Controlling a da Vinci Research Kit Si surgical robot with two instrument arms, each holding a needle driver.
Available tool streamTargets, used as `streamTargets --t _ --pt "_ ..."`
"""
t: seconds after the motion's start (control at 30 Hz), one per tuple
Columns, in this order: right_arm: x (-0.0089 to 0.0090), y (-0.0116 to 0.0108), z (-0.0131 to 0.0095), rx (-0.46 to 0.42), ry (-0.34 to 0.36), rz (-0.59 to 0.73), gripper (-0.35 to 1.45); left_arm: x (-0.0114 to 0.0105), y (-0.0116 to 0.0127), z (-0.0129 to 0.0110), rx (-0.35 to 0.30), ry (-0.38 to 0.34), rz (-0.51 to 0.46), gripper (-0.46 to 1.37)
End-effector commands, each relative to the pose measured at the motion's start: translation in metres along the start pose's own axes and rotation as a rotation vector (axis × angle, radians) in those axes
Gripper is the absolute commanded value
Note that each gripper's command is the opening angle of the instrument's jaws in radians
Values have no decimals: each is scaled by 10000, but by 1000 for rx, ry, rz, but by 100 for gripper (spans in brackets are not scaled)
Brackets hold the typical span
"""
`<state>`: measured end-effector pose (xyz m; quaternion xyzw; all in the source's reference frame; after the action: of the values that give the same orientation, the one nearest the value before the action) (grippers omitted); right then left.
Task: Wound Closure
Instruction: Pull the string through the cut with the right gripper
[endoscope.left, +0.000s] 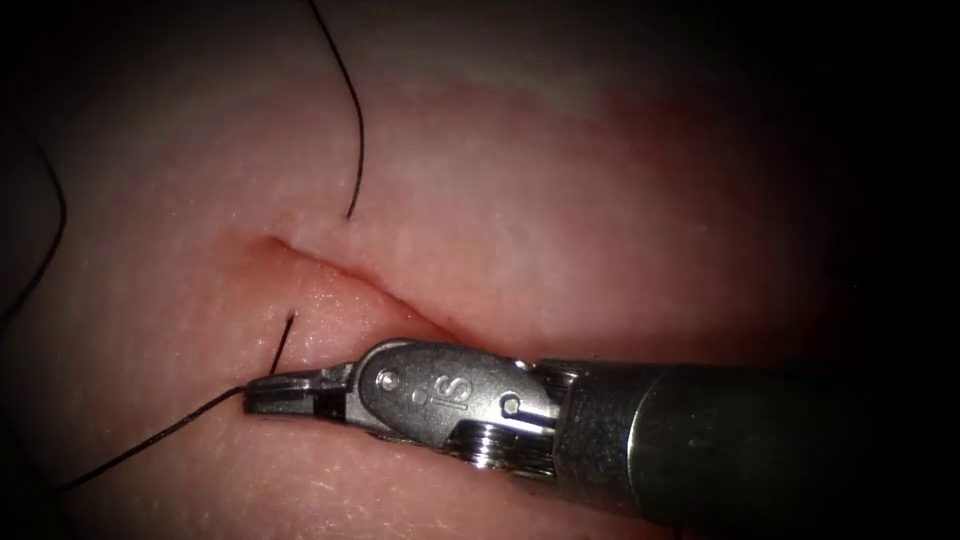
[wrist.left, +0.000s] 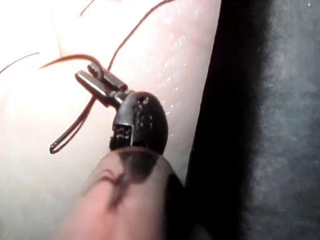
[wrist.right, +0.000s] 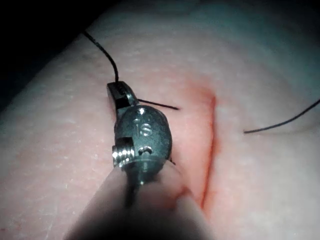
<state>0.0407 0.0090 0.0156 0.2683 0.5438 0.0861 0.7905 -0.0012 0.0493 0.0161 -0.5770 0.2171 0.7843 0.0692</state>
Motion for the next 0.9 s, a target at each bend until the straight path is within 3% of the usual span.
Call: streamTargets --t 0.03,0.57,0.9 --pt "1 -7 7 28 -11 5 -35 0 3 5 -18 1 -2 -35" --pt "5 -66 70 214 -50 66 -35 2 20 29 -29 16 -12 -35" --pt "19 -85 88 289 -53 39 -35 -1 29 41 -37 18 -11 -35"
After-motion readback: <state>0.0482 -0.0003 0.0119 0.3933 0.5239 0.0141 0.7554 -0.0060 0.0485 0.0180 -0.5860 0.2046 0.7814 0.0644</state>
